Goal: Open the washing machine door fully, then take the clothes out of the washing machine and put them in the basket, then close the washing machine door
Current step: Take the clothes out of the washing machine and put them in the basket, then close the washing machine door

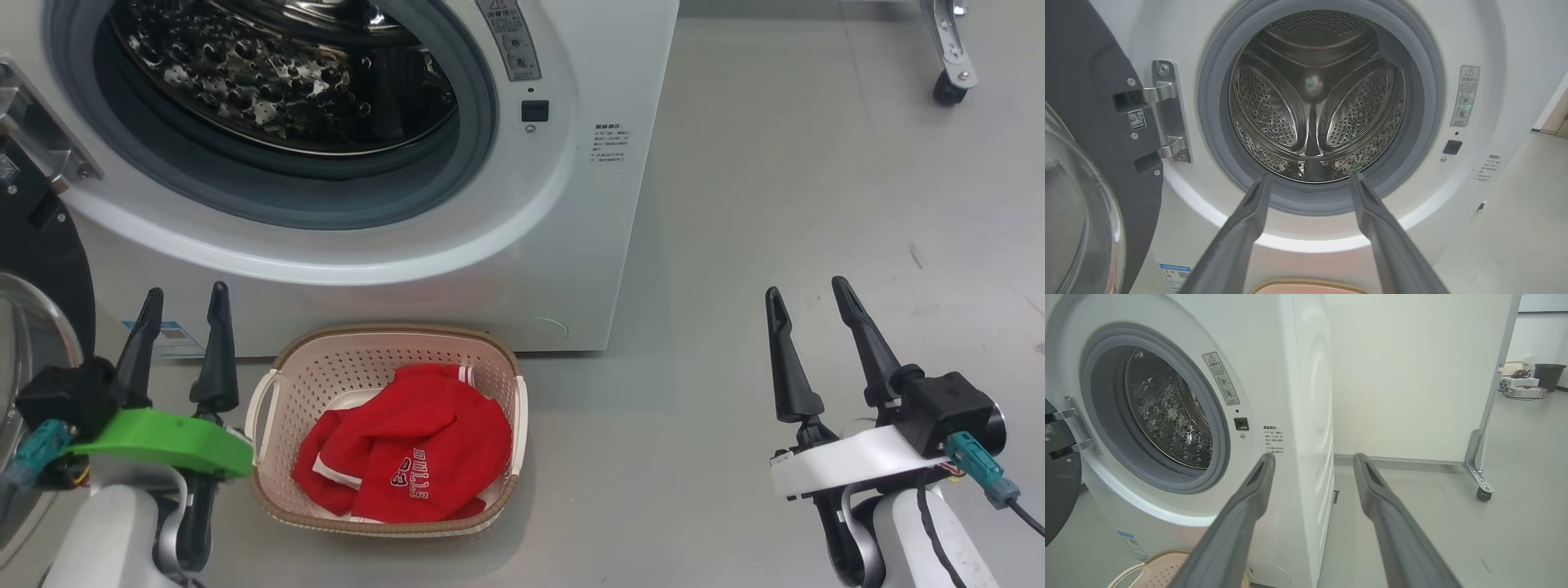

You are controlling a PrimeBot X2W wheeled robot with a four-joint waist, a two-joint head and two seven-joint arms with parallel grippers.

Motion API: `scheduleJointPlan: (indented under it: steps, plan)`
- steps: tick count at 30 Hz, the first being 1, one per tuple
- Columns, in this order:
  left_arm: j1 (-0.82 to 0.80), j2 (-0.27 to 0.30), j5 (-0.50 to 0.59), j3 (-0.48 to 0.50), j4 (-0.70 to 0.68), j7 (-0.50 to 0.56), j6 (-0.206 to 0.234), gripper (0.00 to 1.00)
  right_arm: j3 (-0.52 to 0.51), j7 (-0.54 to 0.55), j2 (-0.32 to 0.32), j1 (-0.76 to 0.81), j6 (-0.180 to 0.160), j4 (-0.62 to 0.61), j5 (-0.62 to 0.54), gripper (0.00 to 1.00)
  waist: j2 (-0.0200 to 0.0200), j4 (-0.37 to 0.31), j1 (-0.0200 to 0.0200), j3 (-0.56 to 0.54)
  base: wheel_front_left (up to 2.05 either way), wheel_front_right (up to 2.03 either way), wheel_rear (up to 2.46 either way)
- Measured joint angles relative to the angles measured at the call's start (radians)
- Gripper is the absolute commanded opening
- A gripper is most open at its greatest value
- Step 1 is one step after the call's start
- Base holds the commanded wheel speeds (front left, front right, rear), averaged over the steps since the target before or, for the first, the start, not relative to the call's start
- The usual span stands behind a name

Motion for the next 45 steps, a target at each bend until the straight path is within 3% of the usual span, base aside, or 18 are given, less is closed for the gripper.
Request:
scheduleJointPlan:
  steps: [15, 45]
  plan:
    - [0.140, -0.020, 0.069, 0.025, -0.097, 0.000, 0.000, 1.00, -0.001, 0.000, 0.001, 0.021, 0.010, -0.017, 0.007, 1.00, 0.0000, 0.005, 0.0000, -0.032, 0.00, 0.00, 0.00]
    - [0.208, -0.038, 0.122, 0.056, -0.186, 0.000, 0.000, 1.00, 0.004, 0.000, 0.002, 0.034, 0.021, -0.021, 0.007, 1.00, 0.0000, -0.015, 0.0000, -0.037, 0.00, 0.00, 0.00]
